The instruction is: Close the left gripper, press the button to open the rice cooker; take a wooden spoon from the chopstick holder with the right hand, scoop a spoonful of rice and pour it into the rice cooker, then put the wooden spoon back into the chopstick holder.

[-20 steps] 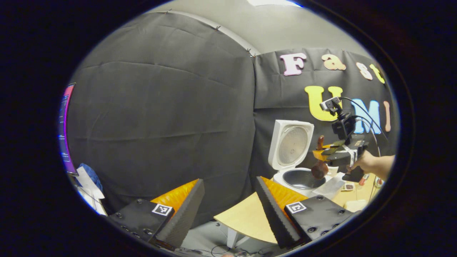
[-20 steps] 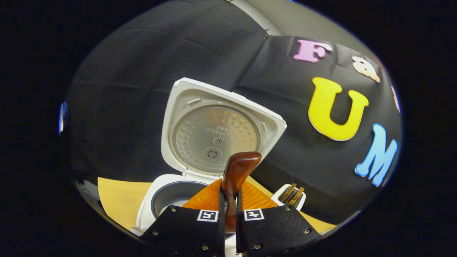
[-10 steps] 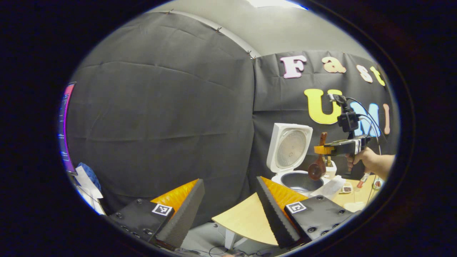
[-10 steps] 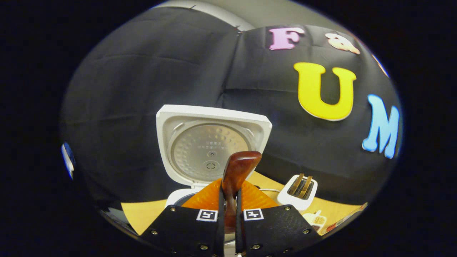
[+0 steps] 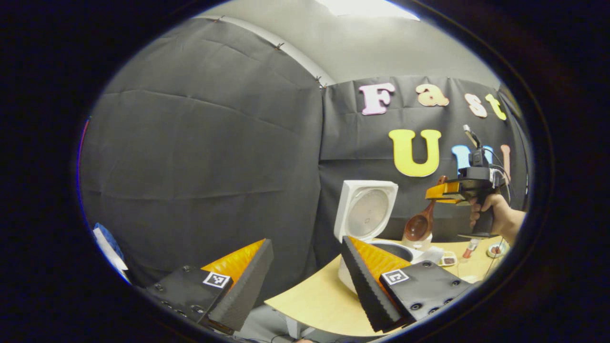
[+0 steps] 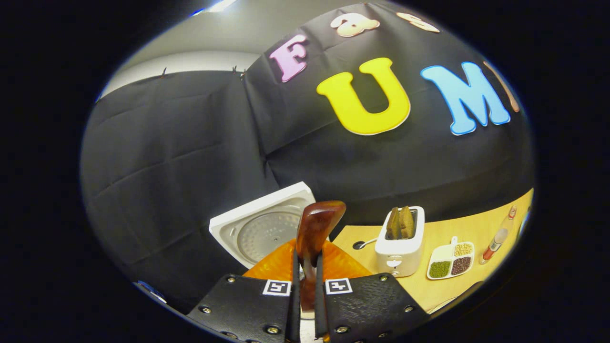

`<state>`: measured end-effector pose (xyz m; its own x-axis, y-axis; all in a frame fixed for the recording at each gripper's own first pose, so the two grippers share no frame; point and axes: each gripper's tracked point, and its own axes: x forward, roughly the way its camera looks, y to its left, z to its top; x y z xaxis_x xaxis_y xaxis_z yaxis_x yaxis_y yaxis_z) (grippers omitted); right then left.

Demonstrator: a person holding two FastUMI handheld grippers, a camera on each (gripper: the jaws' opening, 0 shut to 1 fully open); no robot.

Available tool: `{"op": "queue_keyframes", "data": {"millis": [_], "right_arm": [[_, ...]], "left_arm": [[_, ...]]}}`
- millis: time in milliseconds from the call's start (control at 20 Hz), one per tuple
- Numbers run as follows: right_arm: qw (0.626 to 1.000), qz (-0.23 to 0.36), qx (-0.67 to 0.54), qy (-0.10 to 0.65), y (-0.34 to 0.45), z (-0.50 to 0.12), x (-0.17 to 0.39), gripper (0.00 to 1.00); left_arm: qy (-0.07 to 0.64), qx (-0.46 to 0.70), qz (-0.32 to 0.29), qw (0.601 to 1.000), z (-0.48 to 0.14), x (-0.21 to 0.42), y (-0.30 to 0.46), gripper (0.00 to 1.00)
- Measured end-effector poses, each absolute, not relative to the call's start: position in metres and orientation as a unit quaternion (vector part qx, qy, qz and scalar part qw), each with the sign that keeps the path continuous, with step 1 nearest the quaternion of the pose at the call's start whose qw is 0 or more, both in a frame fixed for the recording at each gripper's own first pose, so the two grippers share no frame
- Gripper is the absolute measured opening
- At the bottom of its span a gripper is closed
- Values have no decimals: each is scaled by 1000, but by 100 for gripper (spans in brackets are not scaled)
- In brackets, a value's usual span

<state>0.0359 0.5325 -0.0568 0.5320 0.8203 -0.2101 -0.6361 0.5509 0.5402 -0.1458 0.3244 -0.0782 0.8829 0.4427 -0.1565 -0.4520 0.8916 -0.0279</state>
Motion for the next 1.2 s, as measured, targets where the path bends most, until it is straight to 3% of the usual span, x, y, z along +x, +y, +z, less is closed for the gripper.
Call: {"op": "queue_keyframes", "data": {"millis": [1200], "right_arm": [[931,210,227,193,191,-69,108,12]], "left_arm": [[28,-52,78,995,-33,-58,139,96]]}}
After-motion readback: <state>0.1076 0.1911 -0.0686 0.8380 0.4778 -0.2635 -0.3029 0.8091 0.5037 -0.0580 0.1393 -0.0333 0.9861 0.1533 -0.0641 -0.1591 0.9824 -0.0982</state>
